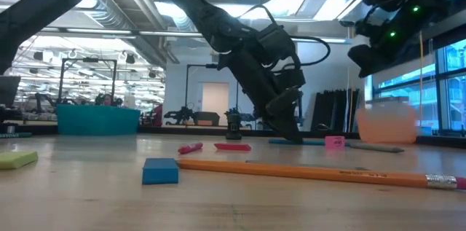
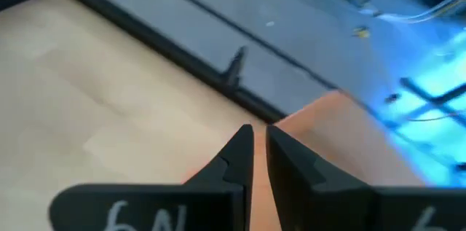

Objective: Sort crayons/erasers/pens/pencils in bins
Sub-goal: Put the blue pencil into the blue bin

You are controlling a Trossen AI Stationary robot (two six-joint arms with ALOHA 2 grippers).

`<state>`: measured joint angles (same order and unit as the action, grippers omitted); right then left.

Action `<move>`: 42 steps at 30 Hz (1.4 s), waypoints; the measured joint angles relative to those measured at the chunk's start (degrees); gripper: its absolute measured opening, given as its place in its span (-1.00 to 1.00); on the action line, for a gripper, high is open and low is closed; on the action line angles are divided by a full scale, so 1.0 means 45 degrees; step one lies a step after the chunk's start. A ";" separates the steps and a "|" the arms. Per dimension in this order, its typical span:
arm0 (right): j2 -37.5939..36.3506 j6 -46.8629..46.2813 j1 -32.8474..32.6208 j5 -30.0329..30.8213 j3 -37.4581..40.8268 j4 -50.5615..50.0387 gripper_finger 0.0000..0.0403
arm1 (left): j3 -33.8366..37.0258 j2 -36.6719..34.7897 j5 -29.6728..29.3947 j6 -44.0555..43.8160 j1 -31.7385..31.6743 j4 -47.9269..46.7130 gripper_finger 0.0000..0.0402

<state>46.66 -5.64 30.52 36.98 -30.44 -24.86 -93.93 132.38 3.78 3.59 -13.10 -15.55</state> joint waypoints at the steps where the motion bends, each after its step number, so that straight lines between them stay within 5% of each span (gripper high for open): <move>1: 0.0111 -0.0016 0.0114 -0.0518 0.0000 0.0063 -0.79 | 0.0004 0.0000 -0.0031 -0.0004 0.0000 -0.0010 -0.42; 9: 0.0378 -0.0730 0.0081 -0.4456 0.0000 -0.0384 -0.79 | 0.0011 0.0010 -0.0143 -0.0009 -0.0010 -0.0118 -0.53; 11: 0.0382 -0.0689 -0.0075 -0.4317 0.0000 -0.0410 -0.79 | 0.0015 0.0010 -0.0144 -0.0009 -0.0010 -0.0116 -0.54; 18: 0.0543 -0.0697 -0.0051 -0.0609 0.0000 -0.0356 -0.79 | 0.0029 0.0010 -0.0161 -0.0023 -0.0010 -0.0111 -0.54; 36: 0.4560 0.0042 0.1518 -0.1559 0.0000 0.1522 -0.80 | 0.0070 -0.0083 0.0013 -0.1120 0.0154 -0.0029 -0.54; 42: 0.5186 0.0201 0.1778 -0.4054 0.0000 0.0890 -0.84 | 0.0058 -0.0097 -0.0051 -0.1040 0.0199 -0.0182 -0.54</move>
<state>70.00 -4.73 38.52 18.73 -30.44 -20.86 -93.67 131.94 3.55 -1.09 -12.21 -16.37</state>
